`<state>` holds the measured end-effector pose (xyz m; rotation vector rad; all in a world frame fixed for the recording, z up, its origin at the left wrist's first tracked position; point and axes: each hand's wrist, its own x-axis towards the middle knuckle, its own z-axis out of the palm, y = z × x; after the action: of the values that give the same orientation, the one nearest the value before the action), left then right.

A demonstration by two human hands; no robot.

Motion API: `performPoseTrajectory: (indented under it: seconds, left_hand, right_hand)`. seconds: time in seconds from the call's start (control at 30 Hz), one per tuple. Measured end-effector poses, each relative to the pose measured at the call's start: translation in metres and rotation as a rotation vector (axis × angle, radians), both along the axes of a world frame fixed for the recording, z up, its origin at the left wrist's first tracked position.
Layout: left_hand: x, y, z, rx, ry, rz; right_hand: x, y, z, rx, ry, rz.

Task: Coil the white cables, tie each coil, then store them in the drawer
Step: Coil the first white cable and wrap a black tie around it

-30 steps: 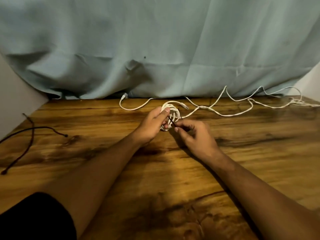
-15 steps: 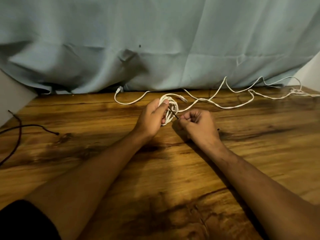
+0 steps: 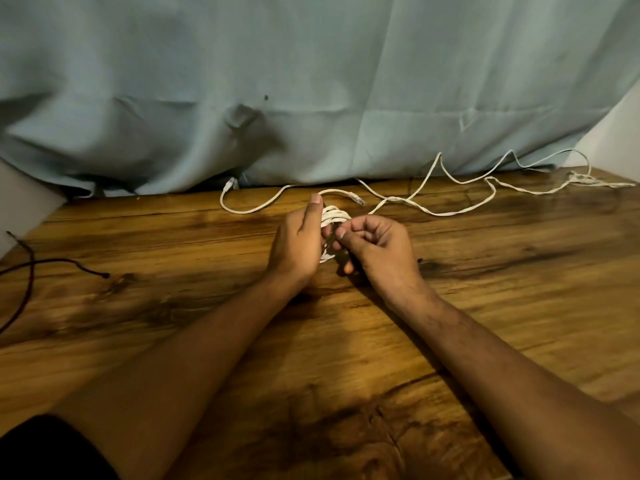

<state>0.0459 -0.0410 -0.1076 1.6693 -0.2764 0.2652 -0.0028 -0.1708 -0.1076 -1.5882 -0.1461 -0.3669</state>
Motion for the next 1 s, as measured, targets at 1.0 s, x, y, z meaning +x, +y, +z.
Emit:
performPoseTrajectory:
  seconds: [1.0]
  left_hand:
    - [-0.0007,-0.0035,-0.0036,-0.084,0.024,-0.017]
  right_hand:
    - [-0.0005,0.0026,-0.0031,-0.068,-0.003,-0.098]
